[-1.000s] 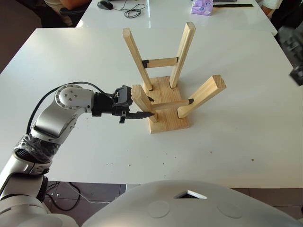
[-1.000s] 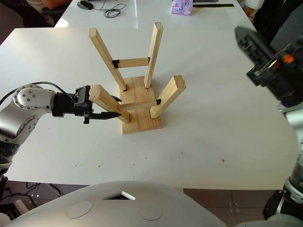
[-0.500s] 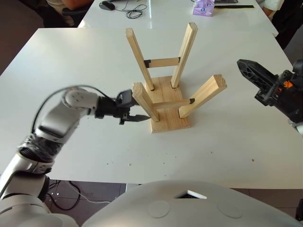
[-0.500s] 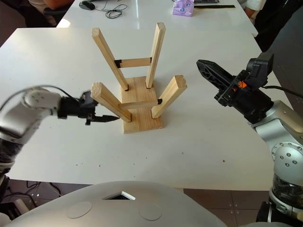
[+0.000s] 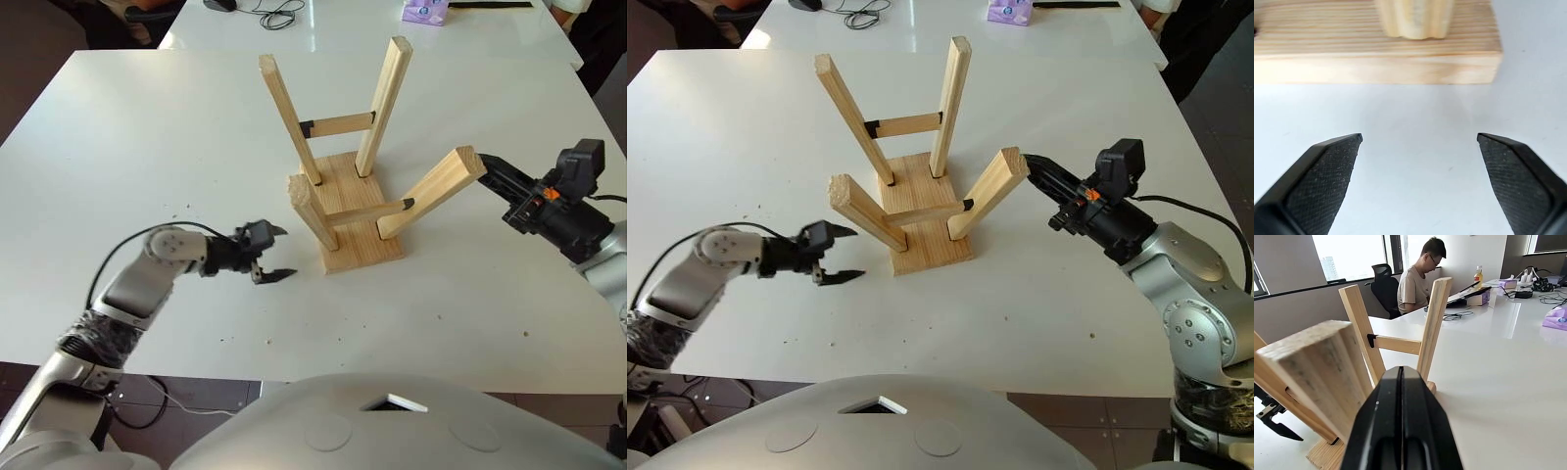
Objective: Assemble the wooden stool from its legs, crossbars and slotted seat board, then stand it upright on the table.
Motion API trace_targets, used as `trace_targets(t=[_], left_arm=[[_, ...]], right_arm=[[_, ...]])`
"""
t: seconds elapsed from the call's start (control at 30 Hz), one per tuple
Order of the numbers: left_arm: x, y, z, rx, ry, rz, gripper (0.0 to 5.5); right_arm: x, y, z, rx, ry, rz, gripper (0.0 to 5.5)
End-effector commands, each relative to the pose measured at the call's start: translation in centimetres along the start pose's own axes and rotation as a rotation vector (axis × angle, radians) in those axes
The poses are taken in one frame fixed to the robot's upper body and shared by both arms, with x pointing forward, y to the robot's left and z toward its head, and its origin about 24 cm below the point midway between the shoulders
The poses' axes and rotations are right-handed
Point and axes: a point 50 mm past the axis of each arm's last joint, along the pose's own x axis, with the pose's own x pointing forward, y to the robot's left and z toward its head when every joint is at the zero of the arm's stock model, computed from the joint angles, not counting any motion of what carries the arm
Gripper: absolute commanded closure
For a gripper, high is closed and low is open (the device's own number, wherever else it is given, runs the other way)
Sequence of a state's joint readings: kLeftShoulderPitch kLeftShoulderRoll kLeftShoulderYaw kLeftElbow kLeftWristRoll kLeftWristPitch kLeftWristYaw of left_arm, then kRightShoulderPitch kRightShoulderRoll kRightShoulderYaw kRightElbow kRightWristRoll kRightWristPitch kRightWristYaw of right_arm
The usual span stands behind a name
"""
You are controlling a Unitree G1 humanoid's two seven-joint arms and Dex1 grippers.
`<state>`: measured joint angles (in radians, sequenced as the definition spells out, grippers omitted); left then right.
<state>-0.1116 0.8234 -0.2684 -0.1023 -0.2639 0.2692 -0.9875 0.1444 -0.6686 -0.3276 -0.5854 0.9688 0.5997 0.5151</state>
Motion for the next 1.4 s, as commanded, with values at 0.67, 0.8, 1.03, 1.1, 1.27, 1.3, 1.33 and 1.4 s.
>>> trace_targets(t=[0.67,0.8,1.03,1.1,1.27,1.3,1.33,1.4], left_arm=[[1.3,-3.5,7.0,0.023,-0.126,-0.007,1.15],[2.2,-3.6,7.9,0.005,-0.148,-0.006,1.15],[0.4,1.1,4.8,-0.033,-0.032,0.21,1.15],[-0.2,2.2,5.2,-0.011,-0.046,0.238,1.15],[-1.1,2.6,6.1,0.035,-0.084,0.206,1.15],[-1.2,2.2,6.1,0.031,-0.092,0.186,1.15],[-1.3,1.8,5.9,0.03,-0.095,0.159,1.15],[-1.8,1.3,5.3,0.019,-0.083,0.156,1.15]], right_arm=[[4.7,7.1,-2.7,-0.129,0.13,0.007,5.5],[4.5,7.2,-3.6,-0.141,0.208,0.04,5.5],[3.4,6.0,-5.7,-0.121,0.345,-0.009,5.5],[3.4,5.9,-6.3,-0.113,0.368,-0.013,5.5],[3.6,4.2,-6.8,-0.135,0.358,-0.13,5.5],[3.5,3.7,-6.7,-0.146,0.354,-0.165,5.5],[3.4,3.1,-6.8,-0.162,0.356,-0.202,5.5],[2.9,2.1,-7.2,-0.189,0.372,-0.266,5.5]])
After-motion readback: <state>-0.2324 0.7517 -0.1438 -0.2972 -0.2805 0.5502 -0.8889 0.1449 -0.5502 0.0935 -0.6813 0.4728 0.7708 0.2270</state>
